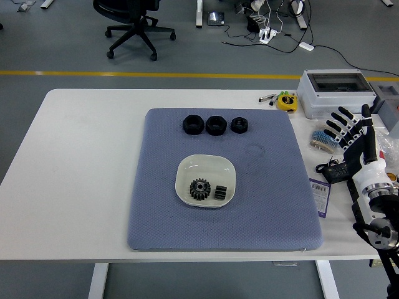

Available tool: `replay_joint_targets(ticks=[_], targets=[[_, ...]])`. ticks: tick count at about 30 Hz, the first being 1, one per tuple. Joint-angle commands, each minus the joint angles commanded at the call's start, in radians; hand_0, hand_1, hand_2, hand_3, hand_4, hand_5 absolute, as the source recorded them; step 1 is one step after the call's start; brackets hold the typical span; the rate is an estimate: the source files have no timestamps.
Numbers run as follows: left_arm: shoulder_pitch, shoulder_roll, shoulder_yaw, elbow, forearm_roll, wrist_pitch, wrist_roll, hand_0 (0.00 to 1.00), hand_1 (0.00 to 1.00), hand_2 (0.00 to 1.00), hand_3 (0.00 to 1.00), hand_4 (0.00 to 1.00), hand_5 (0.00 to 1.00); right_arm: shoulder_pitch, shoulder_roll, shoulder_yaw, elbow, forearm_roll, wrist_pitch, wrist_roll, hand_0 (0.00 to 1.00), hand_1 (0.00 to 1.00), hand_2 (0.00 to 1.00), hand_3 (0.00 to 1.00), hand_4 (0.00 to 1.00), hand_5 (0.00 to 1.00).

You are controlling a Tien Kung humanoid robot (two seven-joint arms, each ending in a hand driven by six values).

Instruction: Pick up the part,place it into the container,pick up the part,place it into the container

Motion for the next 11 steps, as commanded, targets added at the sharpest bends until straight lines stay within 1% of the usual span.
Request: replay_joint_targets(ticks=[1, 11], targets=[[0.001, 0.000, 0.000, 0.000, 0.000, 0.000, 0.000, 0.688, 0.677, 0.692, 0.570, 0.640, 0.611, -0.001, 0.000, 0.000, 0.000, 0.000, -0.001, 0.001, 0.720, 0.709, 0.747, 0.803, 0.998, 0.913], [0.005, 0.000, -0.005, 0.000, 0.016, -0.005, 0.002, 0.688, 0.677, 0.691, 0.570, 0.640, 0.611, -0.005, 0.009, -0.010, -0.004, -0.014, -0.001, -0.003, 0.729, 0.709, 0.748, 0.806, 0.998, 0.917]])
